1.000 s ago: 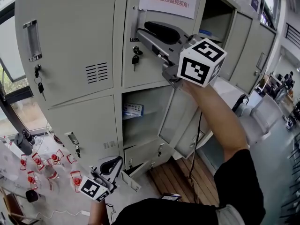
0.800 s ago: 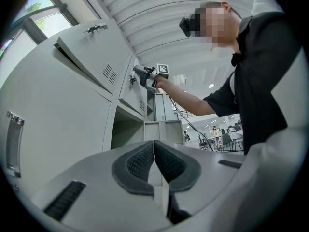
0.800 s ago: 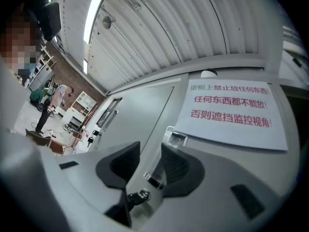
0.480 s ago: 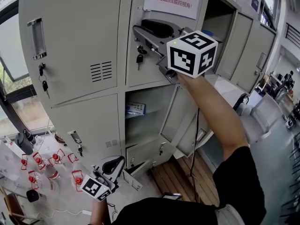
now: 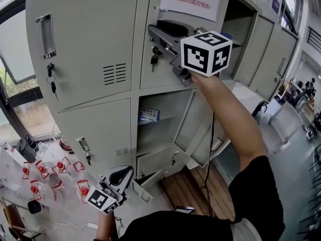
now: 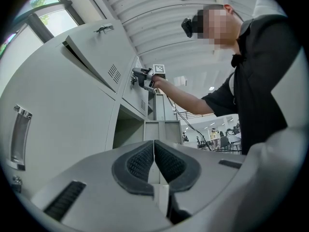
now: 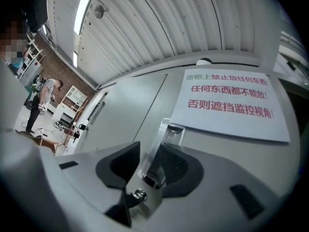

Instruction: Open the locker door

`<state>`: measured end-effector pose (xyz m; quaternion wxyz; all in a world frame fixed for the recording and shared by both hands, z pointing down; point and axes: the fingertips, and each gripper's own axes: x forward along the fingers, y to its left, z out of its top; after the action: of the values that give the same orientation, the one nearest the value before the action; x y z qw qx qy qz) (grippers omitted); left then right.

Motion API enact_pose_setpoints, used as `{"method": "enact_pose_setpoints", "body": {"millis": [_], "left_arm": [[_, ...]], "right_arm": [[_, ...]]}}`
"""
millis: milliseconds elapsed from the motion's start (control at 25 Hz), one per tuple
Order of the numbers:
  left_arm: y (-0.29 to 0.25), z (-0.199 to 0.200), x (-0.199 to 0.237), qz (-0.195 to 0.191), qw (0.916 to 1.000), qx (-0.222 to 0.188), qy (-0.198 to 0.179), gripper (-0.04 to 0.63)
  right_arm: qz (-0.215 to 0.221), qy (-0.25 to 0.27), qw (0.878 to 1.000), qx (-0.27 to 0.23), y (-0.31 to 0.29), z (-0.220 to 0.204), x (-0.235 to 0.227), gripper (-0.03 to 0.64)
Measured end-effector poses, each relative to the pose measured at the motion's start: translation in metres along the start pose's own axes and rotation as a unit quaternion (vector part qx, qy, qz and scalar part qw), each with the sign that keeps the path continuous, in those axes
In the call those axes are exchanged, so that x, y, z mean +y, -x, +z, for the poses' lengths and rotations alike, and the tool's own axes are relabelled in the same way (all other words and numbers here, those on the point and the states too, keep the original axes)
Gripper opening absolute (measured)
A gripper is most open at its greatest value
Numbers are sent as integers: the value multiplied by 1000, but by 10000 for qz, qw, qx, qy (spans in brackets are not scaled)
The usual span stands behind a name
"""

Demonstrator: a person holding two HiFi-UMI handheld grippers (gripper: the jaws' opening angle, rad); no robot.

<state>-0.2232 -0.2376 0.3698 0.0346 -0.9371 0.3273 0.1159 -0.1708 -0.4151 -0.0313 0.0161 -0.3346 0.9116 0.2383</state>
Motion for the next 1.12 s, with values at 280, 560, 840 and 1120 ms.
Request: {"method": "enact_pose_setpoints", "body": {"millis": [280,560,840,1120], "left_arm": [[4,1,-2,7,10000,-36,33,18],[5,1,-5,52,10000,-7,43,18],[1,3,-13,104,9999,71,-33,18],[-10,-1,-29,128,9996,202,-128,18]], "right_arm": [[-14,-371,9993,88,-2,-3,-10,73],[151,-620,9979,-65,6,0,-9,49],[476,-759,9956,-264,26,10,-1,48],[921,-977,9900,-431,55,18,6,48]]}}
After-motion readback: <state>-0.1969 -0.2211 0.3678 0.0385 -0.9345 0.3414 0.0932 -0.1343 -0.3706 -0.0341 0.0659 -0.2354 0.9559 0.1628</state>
